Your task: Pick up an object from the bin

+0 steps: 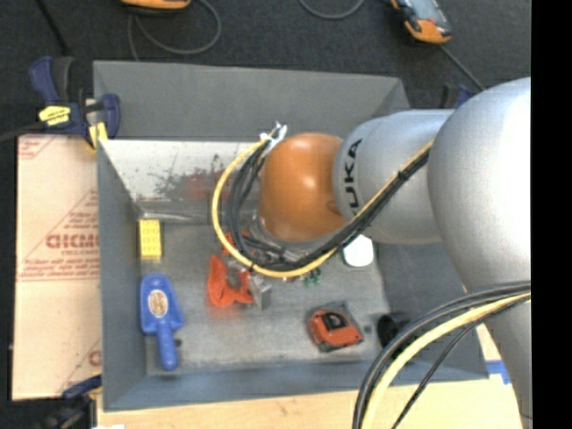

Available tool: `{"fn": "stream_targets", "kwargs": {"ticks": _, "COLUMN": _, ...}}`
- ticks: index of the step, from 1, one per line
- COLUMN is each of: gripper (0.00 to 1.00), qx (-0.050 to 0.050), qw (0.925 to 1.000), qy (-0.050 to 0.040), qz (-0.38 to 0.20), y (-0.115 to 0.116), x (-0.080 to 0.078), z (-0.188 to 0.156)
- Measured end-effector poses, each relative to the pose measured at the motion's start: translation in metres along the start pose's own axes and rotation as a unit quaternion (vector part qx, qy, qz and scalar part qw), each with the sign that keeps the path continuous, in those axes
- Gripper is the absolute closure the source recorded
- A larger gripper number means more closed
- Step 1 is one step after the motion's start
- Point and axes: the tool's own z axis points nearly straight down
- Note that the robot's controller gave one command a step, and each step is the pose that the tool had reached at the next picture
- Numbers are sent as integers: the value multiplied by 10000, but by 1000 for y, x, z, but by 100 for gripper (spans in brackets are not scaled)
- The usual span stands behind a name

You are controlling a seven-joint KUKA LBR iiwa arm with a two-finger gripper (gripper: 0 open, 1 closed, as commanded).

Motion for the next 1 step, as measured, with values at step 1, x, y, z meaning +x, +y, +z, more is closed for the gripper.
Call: {"fn": "stream_targets", "kwargs": {"ticks": 1, "gripper": 100, "qx": -3, "qw": 10000, "qy": -2, "qz": 5, "y": 0, "x": 0, "z": 0}}
